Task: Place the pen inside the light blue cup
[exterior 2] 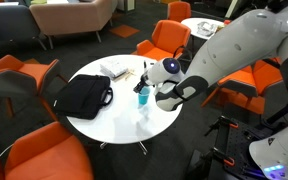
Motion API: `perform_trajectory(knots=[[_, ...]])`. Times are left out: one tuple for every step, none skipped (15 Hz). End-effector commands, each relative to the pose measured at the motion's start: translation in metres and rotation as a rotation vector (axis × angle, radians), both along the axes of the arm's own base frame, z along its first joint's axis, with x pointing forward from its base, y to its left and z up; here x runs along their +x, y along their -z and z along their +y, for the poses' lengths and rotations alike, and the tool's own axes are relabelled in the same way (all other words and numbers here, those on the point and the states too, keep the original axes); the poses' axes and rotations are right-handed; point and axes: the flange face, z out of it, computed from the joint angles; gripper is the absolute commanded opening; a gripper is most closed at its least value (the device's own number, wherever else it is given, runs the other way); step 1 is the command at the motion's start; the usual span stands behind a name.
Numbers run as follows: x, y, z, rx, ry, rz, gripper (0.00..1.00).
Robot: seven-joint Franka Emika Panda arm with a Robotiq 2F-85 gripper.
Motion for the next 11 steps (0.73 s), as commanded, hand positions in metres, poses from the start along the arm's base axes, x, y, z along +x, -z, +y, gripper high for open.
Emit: perform_trajectory(knots=[[-0.023,-0.033,0.005,0.091,0.014,0.089,1.00],[-0.028,-0.040,0.003,0.114,0.044,0.134,1.00],[-0.032,-0.047,-0.002,0.132,0.075,0.181,1.00],[-0.035,-0.054,-0.008,0.139,0.098,0.230,1.00],[-0.038,-0.063,-0.012,0.145,0.104,0.286,1.00],[-0.041,-0.072,-0.017,0.148,0.114,0.339,1.00],[-0.043,-0.080,-0.023,0.141,0.136,0.382,1.00],[-0.046,-0.090,-0.027,0.131,0.143,0.414,1.00],[-0.049,-0.101,-0.030,0.124,0.145,0.429,1.00],[-0.053,-0.109,-0.029,0.124,0.130,0.437,1.00],[-0.057,-0.115,-0.027,0.118,0.124,0.448,1.00]])
